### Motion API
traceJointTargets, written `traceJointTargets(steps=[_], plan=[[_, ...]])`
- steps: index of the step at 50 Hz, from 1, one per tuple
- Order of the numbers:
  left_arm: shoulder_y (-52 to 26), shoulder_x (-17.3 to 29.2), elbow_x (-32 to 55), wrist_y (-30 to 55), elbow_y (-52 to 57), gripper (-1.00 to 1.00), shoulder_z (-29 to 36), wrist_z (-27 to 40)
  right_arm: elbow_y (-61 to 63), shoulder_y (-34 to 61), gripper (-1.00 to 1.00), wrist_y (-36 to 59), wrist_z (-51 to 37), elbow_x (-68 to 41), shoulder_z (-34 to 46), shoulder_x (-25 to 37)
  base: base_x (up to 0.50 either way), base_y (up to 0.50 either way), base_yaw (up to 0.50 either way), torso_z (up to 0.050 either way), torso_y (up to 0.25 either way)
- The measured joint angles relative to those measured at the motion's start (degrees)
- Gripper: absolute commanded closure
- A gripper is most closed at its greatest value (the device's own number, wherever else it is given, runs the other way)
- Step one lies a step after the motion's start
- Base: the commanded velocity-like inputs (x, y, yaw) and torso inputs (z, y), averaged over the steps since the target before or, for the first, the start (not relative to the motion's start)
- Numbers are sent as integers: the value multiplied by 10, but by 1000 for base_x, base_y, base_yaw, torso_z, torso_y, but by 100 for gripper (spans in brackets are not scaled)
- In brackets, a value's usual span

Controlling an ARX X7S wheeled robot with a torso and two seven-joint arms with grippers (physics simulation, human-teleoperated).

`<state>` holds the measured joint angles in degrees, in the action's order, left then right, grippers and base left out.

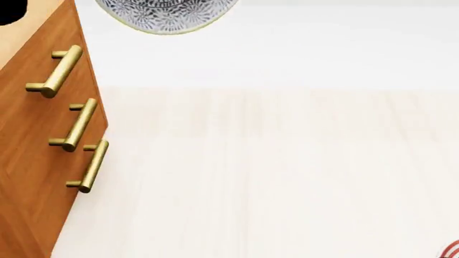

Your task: Put the bowl on top of the cabinet.

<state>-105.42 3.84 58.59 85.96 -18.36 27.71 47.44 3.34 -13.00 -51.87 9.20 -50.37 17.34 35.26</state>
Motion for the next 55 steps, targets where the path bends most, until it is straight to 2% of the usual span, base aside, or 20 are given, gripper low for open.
traceJointTargets(steps=[21, 38, 55], plan=[[-23, 30, 128, 4, -87, 100, -218, 157, 0, 2, -100, 12, 5, 5, -7, -7, 0, 0, 0, 0, 0], [-33, 32, 176, -48, -137, 100, -305, 214, 1, -5, -100, 11, 19, -15, -17, -7, 0, 0, 0, 0, 1], [14, 46, 182, -147, -99, 100, -381, 288, 3, -7, -100, 17, 24, -13, -24, -11, 0, 0, 0, 0, 0]])
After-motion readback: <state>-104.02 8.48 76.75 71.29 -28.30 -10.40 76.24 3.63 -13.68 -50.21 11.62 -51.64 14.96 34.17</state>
